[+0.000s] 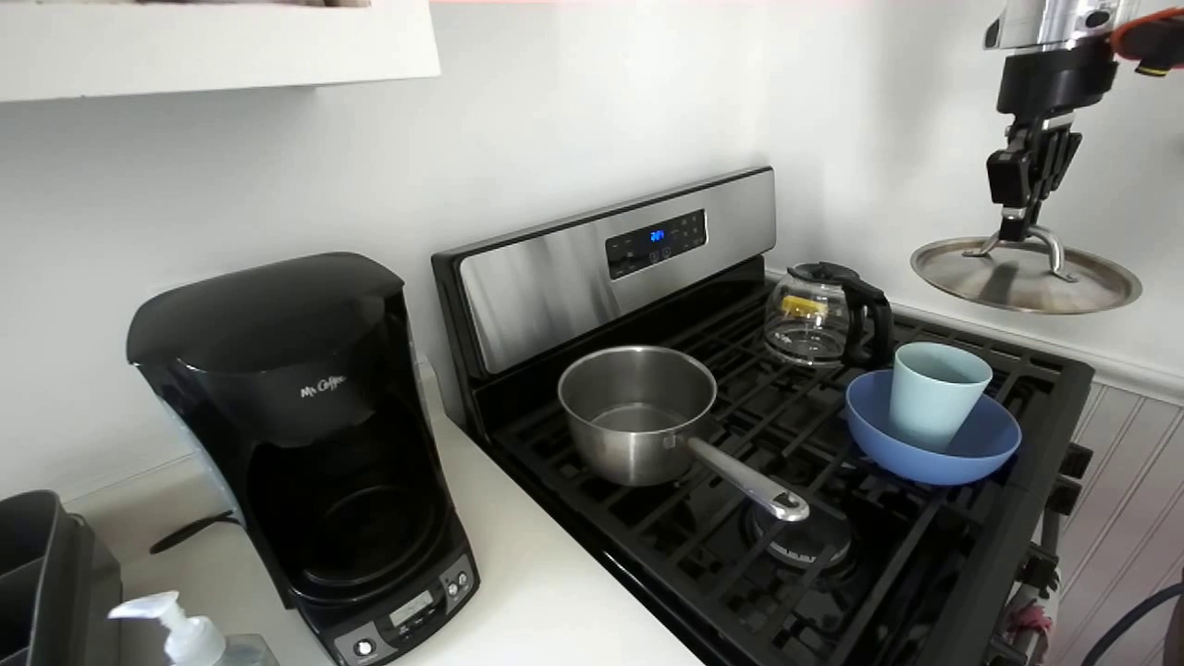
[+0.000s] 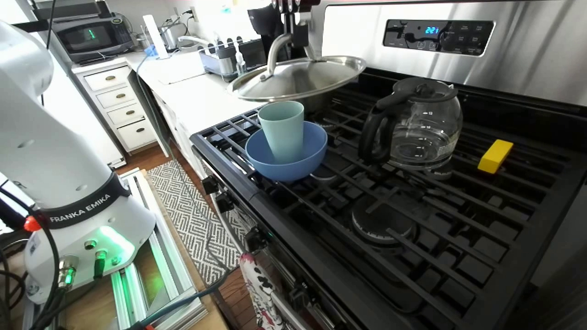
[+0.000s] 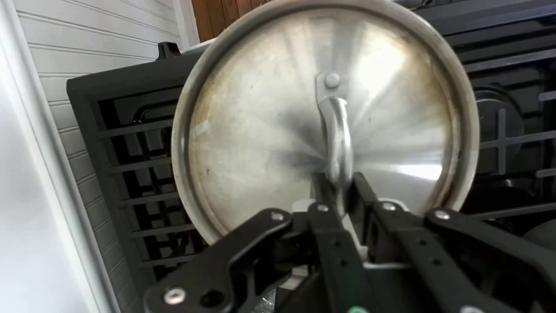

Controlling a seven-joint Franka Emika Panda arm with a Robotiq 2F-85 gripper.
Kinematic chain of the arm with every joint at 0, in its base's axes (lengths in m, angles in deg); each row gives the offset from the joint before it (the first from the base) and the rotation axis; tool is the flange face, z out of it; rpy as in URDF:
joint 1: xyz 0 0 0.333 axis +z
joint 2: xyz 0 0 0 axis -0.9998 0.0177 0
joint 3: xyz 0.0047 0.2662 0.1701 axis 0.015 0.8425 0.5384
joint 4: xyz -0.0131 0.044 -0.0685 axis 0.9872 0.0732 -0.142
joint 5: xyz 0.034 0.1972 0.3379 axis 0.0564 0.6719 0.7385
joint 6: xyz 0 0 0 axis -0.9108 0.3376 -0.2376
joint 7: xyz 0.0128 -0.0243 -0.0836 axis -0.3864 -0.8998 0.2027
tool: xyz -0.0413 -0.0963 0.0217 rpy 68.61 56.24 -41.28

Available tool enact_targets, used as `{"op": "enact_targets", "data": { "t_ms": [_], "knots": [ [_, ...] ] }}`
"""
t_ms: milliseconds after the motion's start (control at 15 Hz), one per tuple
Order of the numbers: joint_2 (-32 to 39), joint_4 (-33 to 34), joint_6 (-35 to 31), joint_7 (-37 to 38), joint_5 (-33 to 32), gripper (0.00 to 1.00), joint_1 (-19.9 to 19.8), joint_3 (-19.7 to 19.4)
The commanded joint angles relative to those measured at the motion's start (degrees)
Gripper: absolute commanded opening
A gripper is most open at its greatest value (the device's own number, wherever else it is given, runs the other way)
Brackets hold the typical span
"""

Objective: Put the silver lid on the silver pot

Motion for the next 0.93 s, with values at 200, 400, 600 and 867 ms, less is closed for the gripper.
{"op": "enact_targets", "data": {
  "t_ms": [200,400,600,867],
  "knots": [
    [0.0,-0.1,0.1,-0.4,-0.2,0.04,0.4,-0.6],
    [3.1,4.1,-0.9,0.4,0.1,0.04,2.8,1.7],
    [5.9,10.6,-0.3,0.0,0.7,0.04,6.2,4.6],
    [10.6,22.0,4.9,-3.8,2.1,0.04,12.0,8.9]
  ]
}}
